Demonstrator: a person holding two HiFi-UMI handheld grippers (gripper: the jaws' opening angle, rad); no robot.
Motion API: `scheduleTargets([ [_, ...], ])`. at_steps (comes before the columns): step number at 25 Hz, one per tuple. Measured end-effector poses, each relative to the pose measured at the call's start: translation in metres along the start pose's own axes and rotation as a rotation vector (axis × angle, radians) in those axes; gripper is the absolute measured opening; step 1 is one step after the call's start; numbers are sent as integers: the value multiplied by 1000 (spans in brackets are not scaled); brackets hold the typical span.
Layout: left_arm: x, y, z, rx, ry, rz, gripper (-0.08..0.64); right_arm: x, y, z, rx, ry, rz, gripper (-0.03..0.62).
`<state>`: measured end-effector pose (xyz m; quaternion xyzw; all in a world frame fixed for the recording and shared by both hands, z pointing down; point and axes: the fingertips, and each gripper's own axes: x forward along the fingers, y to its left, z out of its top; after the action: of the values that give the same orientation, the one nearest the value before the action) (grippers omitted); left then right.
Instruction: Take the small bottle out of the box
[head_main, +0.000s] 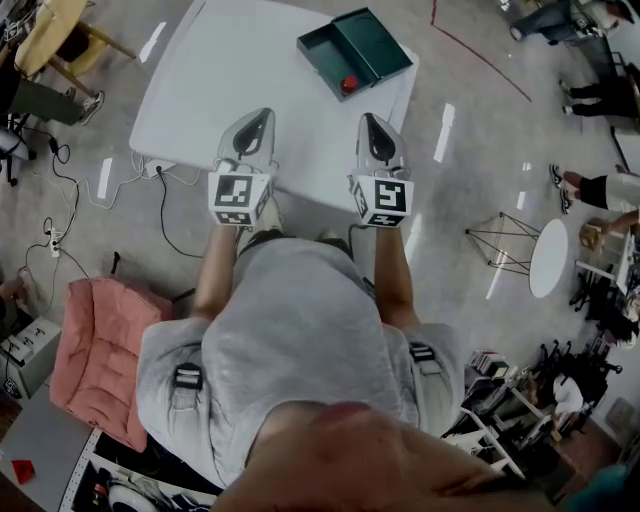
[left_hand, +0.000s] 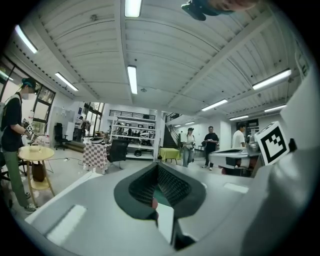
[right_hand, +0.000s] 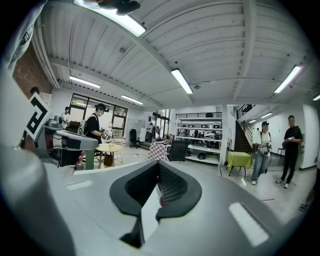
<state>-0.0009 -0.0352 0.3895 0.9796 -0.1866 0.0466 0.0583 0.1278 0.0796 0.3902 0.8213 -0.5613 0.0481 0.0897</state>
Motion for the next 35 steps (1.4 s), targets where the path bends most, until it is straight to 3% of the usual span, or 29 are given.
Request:
scheduleTargets([
  [8, 20, 27, -4, -9, 6, -68, 12, 18, 10, -2, 6, 28, -75, 3],
  [16, 47, 28, -7, -30, 16, -107, 12, 34, -6, -6, 3, 62, -99, 3],
  [35, 138, 31, -57, -53, 157, -47, 12, 124, -67, -74, 89, 179, -16, 3],
])
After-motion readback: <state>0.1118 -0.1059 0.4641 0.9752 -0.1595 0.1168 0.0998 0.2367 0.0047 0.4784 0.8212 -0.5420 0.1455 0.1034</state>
